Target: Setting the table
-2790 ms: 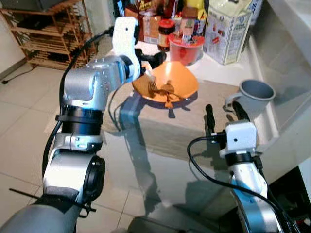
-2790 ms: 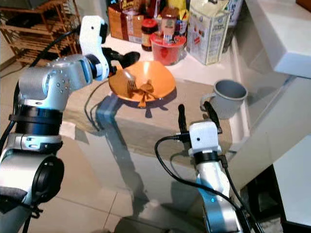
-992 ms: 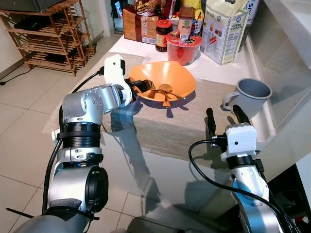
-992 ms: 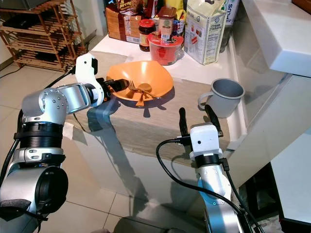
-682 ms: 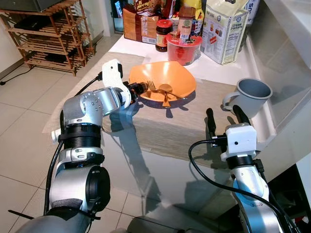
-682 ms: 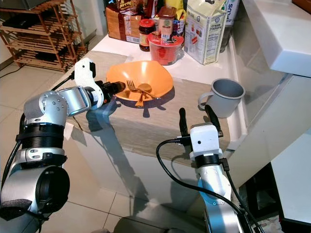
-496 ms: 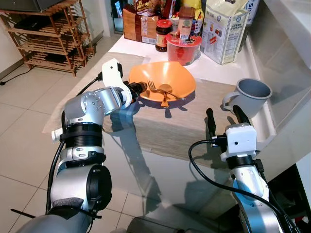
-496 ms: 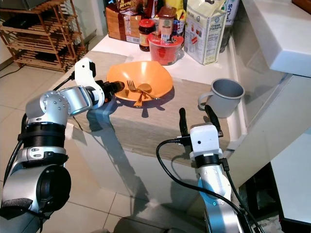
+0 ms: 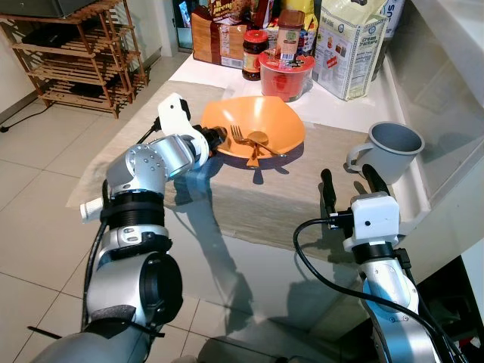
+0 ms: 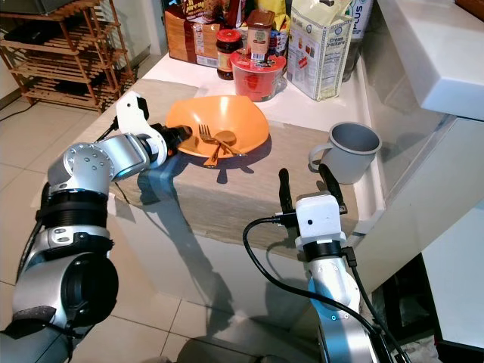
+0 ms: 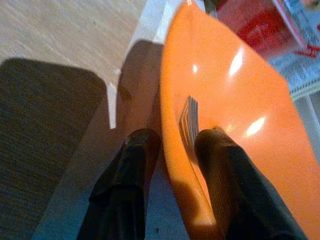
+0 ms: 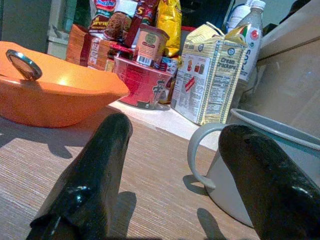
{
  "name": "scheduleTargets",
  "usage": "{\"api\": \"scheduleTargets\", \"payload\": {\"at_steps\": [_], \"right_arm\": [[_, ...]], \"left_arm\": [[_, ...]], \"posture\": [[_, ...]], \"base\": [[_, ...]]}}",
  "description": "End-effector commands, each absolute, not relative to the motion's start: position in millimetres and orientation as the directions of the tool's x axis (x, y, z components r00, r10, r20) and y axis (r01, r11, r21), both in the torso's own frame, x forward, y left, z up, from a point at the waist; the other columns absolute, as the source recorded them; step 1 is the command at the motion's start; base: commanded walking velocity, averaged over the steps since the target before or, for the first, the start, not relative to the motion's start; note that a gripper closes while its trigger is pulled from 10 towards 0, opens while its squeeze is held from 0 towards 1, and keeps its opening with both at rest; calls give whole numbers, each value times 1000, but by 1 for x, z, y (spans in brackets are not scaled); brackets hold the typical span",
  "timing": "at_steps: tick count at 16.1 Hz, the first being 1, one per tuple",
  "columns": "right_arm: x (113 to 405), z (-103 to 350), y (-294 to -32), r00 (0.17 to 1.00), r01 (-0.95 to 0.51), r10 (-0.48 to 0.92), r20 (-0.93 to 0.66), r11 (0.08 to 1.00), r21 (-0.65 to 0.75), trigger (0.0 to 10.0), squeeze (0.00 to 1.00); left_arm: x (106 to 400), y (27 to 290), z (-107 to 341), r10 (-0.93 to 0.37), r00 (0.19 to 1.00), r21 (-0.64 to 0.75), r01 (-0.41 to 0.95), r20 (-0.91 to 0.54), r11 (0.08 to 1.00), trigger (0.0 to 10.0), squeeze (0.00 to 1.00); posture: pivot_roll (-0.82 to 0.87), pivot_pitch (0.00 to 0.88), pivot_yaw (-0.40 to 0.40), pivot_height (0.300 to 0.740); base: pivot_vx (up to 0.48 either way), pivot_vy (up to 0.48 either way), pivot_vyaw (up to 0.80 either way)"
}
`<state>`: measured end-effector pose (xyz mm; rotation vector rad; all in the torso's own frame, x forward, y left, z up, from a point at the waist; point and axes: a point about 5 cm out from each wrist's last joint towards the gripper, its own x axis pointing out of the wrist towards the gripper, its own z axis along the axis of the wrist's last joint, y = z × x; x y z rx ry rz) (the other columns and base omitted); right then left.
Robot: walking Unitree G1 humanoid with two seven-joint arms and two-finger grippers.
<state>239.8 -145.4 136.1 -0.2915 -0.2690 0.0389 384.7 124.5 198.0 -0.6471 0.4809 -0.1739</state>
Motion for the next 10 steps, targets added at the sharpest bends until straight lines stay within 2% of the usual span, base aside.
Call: {"api": "scheduleTargets", "payload": {"at_steps": [1, 5, 10], "right_arm": [[238, 138, -146, 963, 8, 72, 259, 955, -297, 10000, 0], [236, 137, -145, 965, 10, 69, 255, 955, -297, 10000, 0], [235, 135, -144, 966, 9, 68, 249, 956, -293, 10000, 0]], "left_arm": [[389, 121, 207, -270, 895, -629, -15, -355, 778, 0, 0], [390, 122, 210, -200, 916, -654, -84, -348, 752, 0, 0], [391, 121, 216, -173, 932, -644, -78, -318, 761, 0, 0]], "posture": [[10, 0, 18, 740], [5, 0, 22, 740], [8, 0, 27, 740]], "base": [[0, 0, 0], [0, 0, 0], [0, 0, 0]]}}
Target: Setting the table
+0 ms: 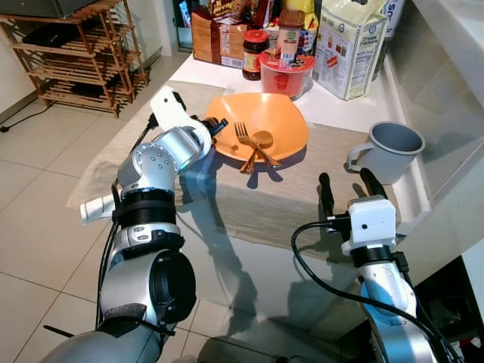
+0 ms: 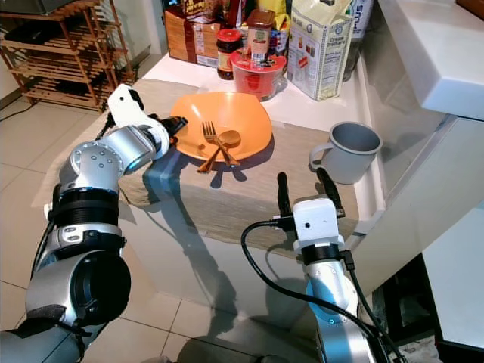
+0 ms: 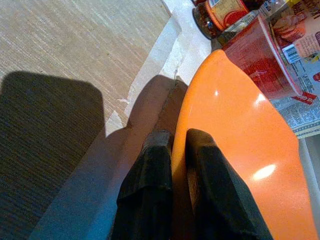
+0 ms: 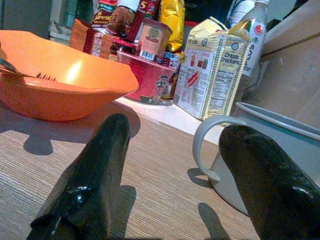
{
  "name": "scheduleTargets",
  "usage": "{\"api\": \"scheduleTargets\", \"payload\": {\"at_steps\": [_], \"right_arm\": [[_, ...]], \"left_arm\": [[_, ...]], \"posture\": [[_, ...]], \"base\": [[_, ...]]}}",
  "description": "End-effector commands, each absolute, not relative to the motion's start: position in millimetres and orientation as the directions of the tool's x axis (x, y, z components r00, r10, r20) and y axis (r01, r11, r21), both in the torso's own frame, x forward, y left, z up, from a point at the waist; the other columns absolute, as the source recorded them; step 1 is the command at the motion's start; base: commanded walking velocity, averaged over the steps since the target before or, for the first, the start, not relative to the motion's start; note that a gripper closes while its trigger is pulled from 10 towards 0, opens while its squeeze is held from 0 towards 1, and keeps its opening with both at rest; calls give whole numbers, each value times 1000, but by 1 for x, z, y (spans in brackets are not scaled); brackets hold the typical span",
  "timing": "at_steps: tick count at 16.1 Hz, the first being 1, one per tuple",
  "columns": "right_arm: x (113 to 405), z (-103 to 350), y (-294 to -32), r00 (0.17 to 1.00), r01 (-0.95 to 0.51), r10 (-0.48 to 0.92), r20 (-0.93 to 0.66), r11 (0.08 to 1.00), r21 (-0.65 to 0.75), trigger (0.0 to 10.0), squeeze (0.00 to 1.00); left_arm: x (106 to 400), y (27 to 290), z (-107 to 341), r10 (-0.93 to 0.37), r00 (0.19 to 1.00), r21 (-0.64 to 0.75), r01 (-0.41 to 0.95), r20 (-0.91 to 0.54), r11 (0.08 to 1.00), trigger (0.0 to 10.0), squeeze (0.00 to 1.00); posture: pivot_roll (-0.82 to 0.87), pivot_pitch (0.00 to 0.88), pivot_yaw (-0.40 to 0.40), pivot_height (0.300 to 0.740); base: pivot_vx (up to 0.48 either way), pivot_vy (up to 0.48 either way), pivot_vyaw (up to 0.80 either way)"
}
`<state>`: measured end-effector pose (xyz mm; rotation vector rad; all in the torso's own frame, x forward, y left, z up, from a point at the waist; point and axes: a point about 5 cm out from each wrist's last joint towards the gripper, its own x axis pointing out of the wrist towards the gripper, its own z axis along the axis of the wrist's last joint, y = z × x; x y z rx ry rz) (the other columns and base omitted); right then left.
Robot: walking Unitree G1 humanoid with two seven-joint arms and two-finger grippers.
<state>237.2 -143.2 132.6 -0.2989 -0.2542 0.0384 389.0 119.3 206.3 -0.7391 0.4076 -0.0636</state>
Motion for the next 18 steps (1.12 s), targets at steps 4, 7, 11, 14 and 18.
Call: {"api": "scheduleTargets", "payload": {"at_steps": [4, 7, 11, 14, 18], "right_arm": [[235, 135, -144, 967, 11, 64, 246, 956, -293, 10000, 0], [234, 135, -144, 968, 13, 62, 245, 956, -293, 10000, 0], [234, 140, -138, 963, -14, 86, 254, 962, -271, 10000, 0], [234, 144, -134, 962, -49, 110, 248, 970, -240, 10000, 0], [231, 142, -131, 965, -54, 111, 237, 971, -234, 10000, 0]], "left_arm": [[392, 122, 218, -148, 942, -625, -78, -301, 777, 0, 0], [393, 128, 220, -92, 951, -620, -118, -295, 775, 0, 0], [394, 130, 217, -61, 956, -585, -126, -289, 801, 0, 0], [400, 131, 214, -19, 956, -569, -157, -291, 807, 0, 0], [403, 128, 222, 13, 966, -560, -161, -258, 813, 0, 0]], "posture": [[7, 0, 27, 740], [4, 0, 32, 740], [4, 0, 36, 740], [-1, 0, 40, 740], [-7, 0, 51, 740]], "base": [[0, 0, 0], [0, 0, 0], [0, 0, 0], [0, 0, 0], [0, 0, 0]]}}
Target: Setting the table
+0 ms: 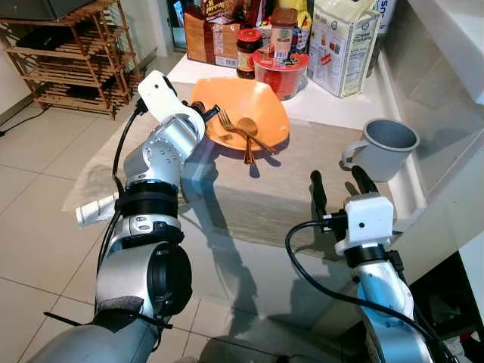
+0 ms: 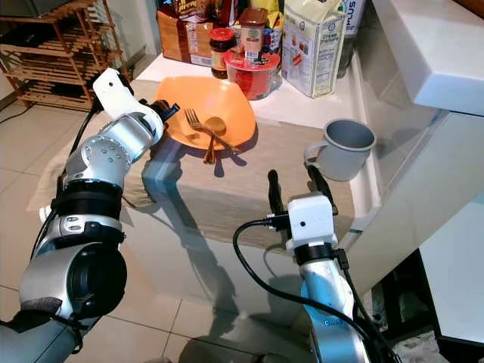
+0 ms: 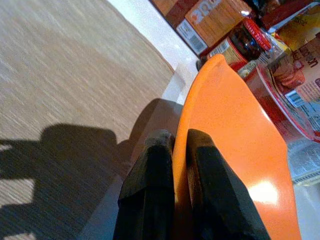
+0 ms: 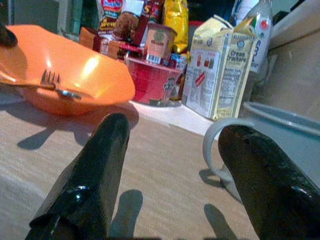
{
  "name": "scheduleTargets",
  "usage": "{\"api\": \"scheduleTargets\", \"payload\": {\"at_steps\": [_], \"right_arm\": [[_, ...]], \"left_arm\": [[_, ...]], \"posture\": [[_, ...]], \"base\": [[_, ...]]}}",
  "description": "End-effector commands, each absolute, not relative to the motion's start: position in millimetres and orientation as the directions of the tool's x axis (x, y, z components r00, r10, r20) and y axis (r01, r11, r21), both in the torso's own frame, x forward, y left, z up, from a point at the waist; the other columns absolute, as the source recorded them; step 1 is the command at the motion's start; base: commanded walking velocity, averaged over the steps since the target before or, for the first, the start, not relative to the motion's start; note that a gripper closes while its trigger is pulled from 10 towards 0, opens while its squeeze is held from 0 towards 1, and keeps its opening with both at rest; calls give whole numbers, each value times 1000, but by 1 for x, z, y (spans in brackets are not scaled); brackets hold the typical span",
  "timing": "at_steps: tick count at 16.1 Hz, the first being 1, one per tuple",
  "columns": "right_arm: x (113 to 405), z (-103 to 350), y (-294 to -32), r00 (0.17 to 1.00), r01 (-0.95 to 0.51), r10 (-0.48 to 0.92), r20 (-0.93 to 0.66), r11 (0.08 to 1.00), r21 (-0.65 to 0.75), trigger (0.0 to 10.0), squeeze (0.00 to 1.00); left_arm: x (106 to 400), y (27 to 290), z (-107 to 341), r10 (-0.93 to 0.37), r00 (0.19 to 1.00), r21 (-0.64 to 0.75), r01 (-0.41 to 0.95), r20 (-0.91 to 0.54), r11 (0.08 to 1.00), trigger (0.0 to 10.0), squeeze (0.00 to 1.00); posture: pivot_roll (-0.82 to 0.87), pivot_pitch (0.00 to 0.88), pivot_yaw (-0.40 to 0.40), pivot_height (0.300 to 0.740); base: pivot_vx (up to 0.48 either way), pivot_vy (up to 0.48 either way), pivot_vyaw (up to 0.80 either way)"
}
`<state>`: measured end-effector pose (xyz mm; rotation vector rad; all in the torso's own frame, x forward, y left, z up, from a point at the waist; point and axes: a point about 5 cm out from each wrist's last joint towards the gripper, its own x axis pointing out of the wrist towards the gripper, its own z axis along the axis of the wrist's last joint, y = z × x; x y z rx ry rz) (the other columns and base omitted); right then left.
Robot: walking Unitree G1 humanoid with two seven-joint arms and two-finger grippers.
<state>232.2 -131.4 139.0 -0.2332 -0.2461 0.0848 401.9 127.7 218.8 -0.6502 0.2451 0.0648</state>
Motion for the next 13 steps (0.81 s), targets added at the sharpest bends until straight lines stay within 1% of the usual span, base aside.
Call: {"api": "scheduleTargets", "payload": {"at_steps": [1, 3, 6, 7, 9, 11, 13], "right_arm": [[231, 142, -131, 966, -57, 112, 232, 971, -232, 10000, 0], [230, 141, -130, 968, -60, 113, 226, 972, -229, 10000, 0], [230, 139, -130, 969, -63, 114, 218, 972, -228, 10000, 0], [230, 138, -129, 970, -65, 116, 214, 971, -228, 10000, 0], [230, 137, -130, 971, -64, 114, 211, 972, -228, 10000, 0], [230, 137, -129, 972, -65, 114, 208, 971, -229, 10000, 0], [230, 136, -129, 972, -67, 115, 205, 971, -230, 10000, 0]], "left_arm": [[404, 128, 222, 29, 968, -540, -165, -251, 825, 0, 0], [405, 130, 223, 55, 972, -494, -165, -230, 853, 0, 0], [407, 134, 231, 99, 982, -444, -162, -161, 881, 0, 0], [408, 139, 241, 127, 988, -403, -152, -88, 902, 0, 0], [408, 140, 247, 134, 990, -378, -142, -48, 915, 0, 0], [407, 135, 255, 116, 993, -303, -102, 28, 947, 0, 0], [406, 133, 257, 107, 992, -266, -87, 63, 960, 0, 0]], "posture": [[-7, 0, 52, 740], [-6, 0, 52, 740], [-2, 0, 53, 740], [-2, 0, 54, 740], [-2, 0, 55, 740], [-3, 0, 54, 740], [-2, 0, 54, 740]], "base": [[0, 0, 0], [0, 0, 0], [0, 0, 0], [0, 0, 0], [0, 0, 0], [0, 0, 0], [0, 0, 0]]}}
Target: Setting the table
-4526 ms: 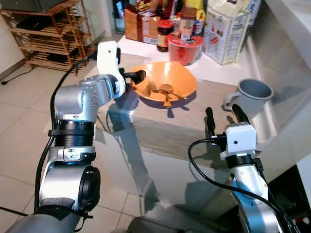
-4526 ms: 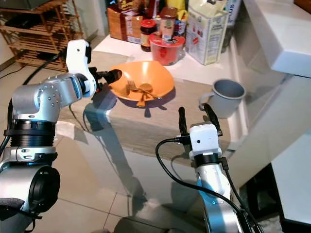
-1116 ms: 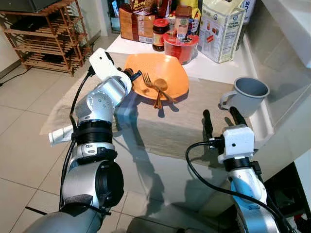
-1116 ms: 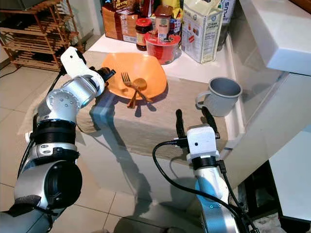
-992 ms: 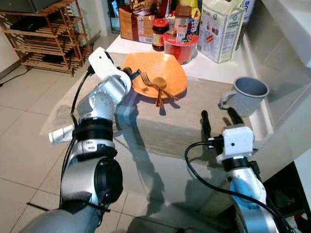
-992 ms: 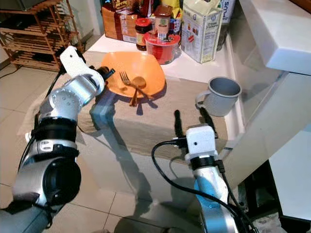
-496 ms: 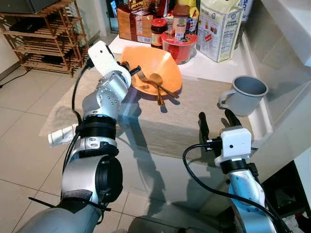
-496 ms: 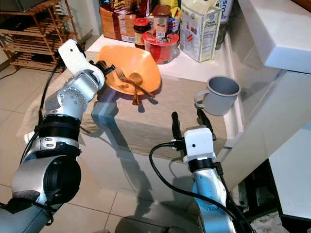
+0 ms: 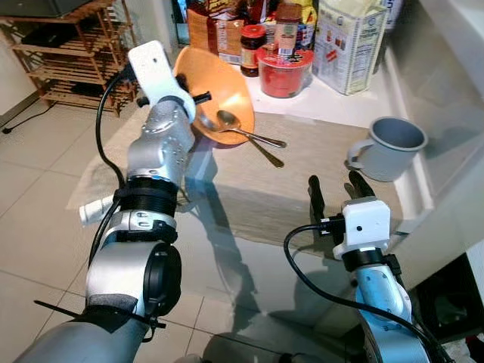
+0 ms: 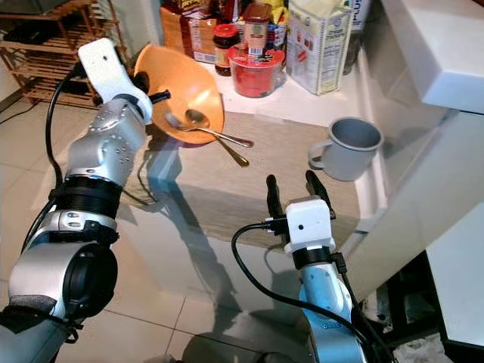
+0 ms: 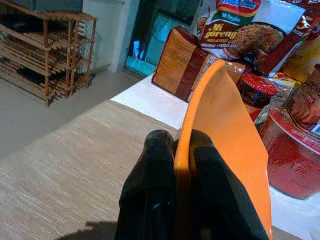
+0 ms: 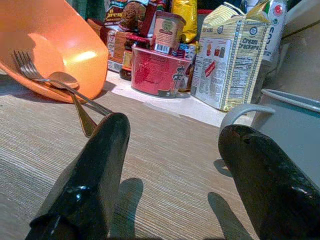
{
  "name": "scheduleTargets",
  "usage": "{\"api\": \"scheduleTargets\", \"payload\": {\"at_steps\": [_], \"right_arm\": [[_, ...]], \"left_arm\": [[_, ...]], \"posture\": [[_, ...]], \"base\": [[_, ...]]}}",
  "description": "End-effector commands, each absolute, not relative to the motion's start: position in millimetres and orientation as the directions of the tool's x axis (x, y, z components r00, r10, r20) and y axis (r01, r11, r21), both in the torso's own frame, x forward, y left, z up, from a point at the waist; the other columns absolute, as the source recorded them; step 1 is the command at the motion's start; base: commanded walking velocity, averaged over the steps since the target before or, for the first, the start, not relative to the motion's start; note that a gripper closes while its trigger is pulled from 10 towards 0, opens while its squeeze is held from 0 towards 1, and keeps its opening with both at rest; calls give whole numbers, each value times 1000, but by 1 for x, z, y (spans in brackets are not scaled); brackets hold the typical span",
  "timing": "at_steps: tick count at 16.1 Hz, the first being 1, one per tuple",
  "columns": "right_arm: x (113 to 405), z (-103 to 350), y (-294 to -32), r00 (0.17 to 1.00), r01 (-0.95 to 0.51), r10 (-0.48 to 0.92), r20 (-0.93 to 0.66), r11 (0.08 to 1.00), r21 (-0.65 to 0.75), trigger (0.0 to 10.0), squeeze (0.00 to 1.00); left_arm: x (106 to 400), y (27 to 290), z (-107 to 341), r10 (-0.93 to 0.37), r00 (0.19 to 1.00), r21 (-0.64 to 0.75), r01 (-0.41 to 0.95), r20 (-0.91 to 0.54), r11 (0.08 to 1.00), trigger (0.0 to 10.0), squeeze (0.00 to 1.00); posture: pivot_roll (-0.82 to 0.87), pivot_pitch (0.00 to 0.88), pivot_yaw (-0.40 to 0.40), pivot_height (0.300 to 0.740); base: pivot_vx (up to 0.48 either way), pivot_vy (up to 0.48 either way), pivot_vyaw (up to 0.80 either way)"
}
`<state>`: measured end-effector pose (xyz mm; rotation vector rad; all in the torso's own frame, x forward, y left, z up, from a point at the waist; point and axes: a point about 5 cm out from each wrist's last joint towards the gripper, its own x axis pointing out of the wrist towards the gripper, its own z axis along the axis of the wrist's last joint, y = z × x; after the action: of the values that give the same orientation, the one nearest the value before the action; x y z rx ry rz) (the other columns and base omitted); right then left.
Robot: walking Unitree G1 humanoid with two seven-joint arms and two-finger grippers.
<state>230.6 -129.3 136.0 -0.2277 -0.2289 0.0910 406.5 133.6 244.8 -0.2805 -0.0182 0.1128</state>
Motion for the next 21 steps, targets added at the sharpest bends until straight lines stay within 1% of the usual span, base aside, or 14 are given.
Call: {"api": "scheduleTargets", "payload": {"at_steps": [1, 3, 5, 8, 10, 13, 16, 20, 21], "right_arm": [[230, 136, -129, 973, -67, 115, 202, 971, -231, 10000, 0], [230, 135, -130, 973, -67, 115, 200, 971, -232, 10000, 0], [230, 134, -130, 973, -68, 116, 198, 970, -233, 10000, 0], [230, 134, -130, 973, -70, 118, 196, 969, -236, 10000, 0], [230, 133, -129, 974, -74, 122, 193, 968, -238, 10000, 0], [230, 132, -129, 974, -75, 123, 190, 968, -239, 10000, 0], [230, 132, -130, 975, -74, 121, 187, 968, -241, 10000, 0], [230, 132, -130, 975, -72, 119, 187, 968, -240, 10000, 0], [230, 131, -130, 975, -71, 118, 186, 968, -241, 10000, 0]], "left_arm": [[406, 133, 259, 108, 990, -239, -83, 92, 967, 0, 0], [403, 131, 268, 98, 980, -176, -67, 173, 982, 0, 0], [397, 122, 285, 59, 953, -96, -31, 298, 995, 0, 0], [392, 115, 293, 17, 928, -44, -1, 373, 999, 0, 0], [389, 111, 294, -4, 914, -7, 7, 406, 1000, 0, 0], [388, 114, 291, -6, 903, 60, -22, 430, 998, 0, 0], [382, 109, 298, -45, 855, 150, -38, 516, 988, 0, 0], [377, 105, 300, -84, 819, 245, -70, 567, 967, 0, 0], [376, 104, 300, -101, 800, 291, -94, 591, 952, 0, 0]], "posture": [[-1, 0, 53, 740], [0, 0, 53, 740], [-1, 0, 54, 740], [0, 0, 52, 740], [0, 0, 52, 740], [1, 0, 49, 740], [2, 0, 48, 740], [3, 0, 49, 740], [1, 0, 50, 740]], "base": [[0, 0, 0], [0, 0, 0], [0, 0, 0], [0, 0, 0], [0, 0, 0], [0, 0, 0], [0, 0, 0], [0, 0, 0], [0, 0, 0]]}}
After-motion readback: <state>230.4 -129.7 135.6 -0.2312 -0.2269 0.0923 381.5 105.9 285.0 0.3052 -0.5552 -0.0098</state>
